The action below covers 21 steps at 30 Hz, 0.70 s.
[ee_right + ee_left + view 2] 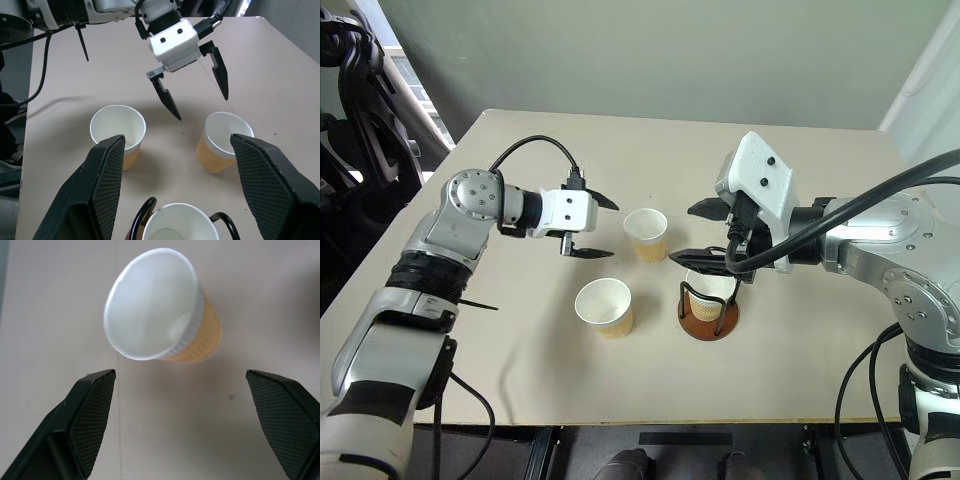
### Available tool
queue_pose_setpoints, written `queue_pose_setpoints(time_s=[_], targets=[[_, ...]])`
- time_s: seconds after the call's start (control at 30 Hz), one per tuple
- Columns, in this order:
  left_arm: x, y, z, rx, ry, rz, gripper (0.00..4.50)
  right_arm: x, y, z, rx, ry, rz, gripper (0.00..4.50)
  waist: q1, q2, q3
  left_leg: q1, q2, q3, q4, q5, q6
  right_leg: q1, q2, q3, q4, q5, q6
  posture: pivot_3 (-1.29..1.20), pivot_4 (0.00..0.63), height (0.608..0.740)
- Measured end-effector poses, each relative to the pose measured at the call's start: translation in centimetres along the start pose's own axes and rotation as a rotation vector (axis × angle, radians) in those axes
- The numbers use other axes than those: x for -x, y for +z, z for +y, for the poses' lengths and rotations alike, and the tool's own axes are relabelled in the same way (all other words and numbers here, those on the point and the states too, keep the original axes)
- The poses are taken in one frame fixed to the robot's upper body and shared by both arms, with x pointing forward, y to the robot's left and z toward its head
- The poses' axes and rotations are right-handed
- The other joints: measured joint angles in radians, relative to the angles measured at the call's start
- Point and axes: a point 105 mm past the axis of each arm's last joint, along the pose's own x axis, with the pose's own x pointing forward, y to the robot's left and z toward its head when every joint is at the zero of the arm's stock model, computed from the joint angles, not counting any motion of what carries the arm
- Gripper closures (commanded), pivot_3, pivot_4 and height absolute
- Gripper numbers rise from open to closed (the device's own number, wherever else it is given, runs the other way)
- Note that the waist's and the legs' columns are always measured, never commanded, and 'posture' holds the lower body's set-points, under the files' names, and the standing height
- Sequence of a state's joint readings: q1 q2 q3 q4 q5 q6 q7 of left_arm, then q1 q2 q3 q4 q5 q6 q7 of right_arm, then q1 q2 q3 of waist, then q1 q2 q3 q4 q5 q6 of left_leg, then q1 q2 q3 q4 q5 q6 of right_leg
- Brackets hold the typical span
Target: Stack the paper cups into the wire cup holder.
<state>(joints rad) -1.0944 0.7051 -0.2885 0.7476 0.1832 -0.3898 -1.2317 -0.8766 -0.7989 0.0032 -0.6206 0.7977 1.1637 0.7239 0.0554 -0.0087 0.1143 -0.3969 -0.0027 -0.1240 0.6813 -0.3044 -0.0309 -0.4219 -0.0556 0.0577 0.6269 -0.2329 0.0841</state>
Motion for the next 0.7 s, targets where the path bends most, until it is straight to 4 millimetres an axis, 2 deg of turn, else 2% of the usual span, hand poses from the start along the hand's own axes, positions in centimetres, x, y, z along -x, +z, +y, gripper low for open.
queue_pose_setpoints(time_s=[0.2,0.4,0.5,0.6,0.7], targets=[[-1.0,0.4,-0.1,-0.002,0.005,-0.034,0.00,0.1,0.0,0.0,0.006,-0.003,0.003,1.14,0.000,0.000,0.000,-0.004,0.000,0.000,0.000,0.000,0.000,-0.003,0.000,0.000,0.001,0.000,0.000,0.00,0.150,0.740],[-1.1,0.9,0.1,-0.022,0.003,-0.049,0.00,0.1,0.0,0.0,0.006,-0.007,0.005,1.14,0.000,0.000,0.000,-0.004,0.000,0.000,0.000,0.000,0.000,-0.003,0.000,0.000,0.001,0.000,0.000,0.00,0.150,0.740],[-1.4,1.1,-0.1,-0.036,-0.015,-0.060,0.61,0.1,-0.2,0.0,0.000,-0.007,0.008,1.12,0.001,0.000,0.000,-0.004,0.000,0.000,0.000,0.000,0.000,-0.003,0.000,0.000,0.001,0.000,0.000,0.00,0.150,0.740],[-1.6,1.4,-0.3,-0.045,-0.026,-0.073,1.63,0.4,-1.0,-0.1,-0.018,-0.021,0.032,1.12,0.003,0.000,0.000,-0.004,0.000,0.000,0.000,0.000,0.000,-0.003,0.000,0.000,0.002,0.000,0.000,0.00,0.150,0.740],[-1.9,0.9,-0.8,-0.029,-0.036,-0.075,2.84,1.0,-1.6,-0.4,-0.030,-0.046,0.056,1.12,0.002,0.000,0.000,-0.004,0.000,0.001,0.000,0.000,0.000,-0.003,0.000,0.000,0.002,0.000,0.000,0.00,0.150,0.740]])
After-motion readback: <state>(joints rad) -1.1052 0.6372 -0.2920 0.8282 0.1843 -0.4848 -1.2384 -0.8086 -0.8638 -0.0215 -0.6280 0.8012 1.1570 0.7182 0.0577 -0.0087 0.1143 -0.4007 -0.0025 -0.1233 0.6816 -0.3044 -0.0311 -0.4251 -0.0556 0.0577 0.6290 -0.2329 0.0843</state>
